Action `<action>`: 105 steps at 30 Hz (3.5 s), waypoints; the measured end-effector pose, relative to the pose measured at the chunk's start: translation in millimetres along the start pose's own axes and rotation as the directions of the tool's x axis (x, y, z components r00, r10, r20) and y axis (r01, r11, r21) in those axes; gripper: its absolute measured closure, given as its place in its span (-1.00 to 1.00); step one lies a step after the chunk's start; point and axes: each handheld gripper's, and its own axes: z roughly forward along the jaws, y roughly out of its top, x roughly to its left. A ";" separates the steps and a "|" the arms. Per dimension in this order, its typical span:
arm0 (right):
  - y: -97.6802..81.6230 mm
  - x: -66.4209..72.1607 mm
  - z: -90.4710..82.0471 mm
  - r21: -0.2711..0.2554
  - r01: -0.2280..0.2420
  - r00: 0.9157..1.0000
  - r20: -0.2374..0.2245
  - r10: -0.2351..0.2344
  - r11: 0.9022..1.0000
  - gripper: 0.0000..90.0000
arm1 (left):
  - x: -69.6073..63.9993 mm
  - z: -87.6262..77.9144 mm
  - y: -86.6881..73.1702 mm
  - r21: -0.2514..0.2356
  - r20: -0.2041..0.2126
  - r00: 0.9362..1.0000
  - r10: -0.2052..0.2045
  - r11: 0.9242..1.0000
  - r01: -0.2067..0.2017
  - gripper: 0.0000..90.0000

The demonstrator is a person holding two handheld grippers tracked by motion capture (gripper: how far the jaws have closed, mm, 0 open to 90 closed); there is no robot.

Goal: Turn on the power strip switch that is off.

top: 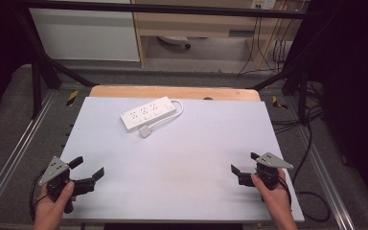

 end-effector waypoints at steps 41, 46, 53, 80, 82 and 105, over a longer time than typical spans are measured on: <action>2.1 20.6 0.6 0.013 0.061 0.998 -0.032 -0.061 0.998 -0.91 | -24.1 61.3 48.5 0.082 0.057 0.996 0.062 0.994 -0.067 -0.79; 2.7 21.6 0.5 0.005 0.067 0.997 -0.030 -0.067 0.998 -0.92 | -26.0 69.1 55.4 0.067 0.060 0.996 0.063 0.996 -0.067 -0.79; 3.0 23.1 -0.1 0.001 0.069 0.997 -0.032 -0.069 0.998 -0.93 | -26.5 82.3 66.4 0.038 0.049 0.997 0.065 0.997 -0.067 -0.79; 3.2 22.8 -0.9 -0.006 0.066 0.997 -0.032 -0.066 0.998 -0.94 | -24.3 126.3 90.4 0.002 -0.008 0.998 0.065 0.998 -0.065 -0.77; 3.1 22.5 -0.5 -0.005 0.067 0.997 -0.031 -0.067 0.998 -0.94 | -23.8 130.6 90.8 0.003 -0.009 0.998 0.065 0.998 -0.065 -0.77; 2.9 22.5 -0.5 -0.004 0.064 0.997 -0.034 -0.064 0.998 -0.94 | -10.4 158.7 93.4 0.014 -0.052 0.997 0.048 0.999 -0.048 -0.74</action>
